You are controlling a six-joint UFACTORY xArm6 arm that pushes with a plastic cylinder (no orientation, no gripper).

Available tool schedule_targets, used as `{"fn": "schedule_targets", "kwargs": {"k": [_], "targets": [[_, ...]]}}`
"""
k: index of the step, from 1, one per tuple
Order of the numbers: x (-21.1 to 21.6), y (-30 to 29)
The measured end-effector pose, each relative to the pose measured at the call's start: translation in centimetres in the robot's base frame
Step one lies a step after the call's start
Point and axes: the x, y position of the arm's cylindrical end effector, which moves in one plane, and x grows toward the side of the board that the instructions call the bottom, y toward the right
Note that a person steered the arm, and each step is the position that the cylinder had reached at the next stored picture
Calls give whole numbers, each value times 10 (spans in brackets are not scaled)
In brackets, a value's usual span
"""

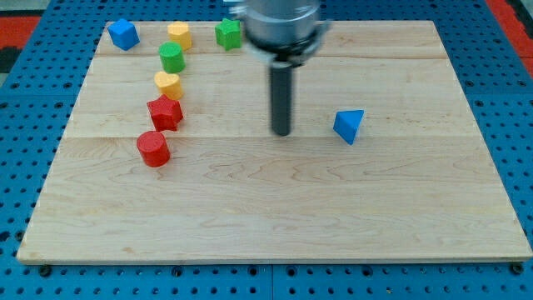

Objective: Slide the blue triangle towards the bottom center

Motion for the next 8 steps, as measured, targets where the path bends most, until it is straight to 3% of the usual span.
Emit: {"fn": "schedule_targets", "kwargs": {"k": [1,3,5,6,7,8], "targets": [[-14,98],[7,193],[4,13],[3,-46],[0,-60],[25,-111]]}}
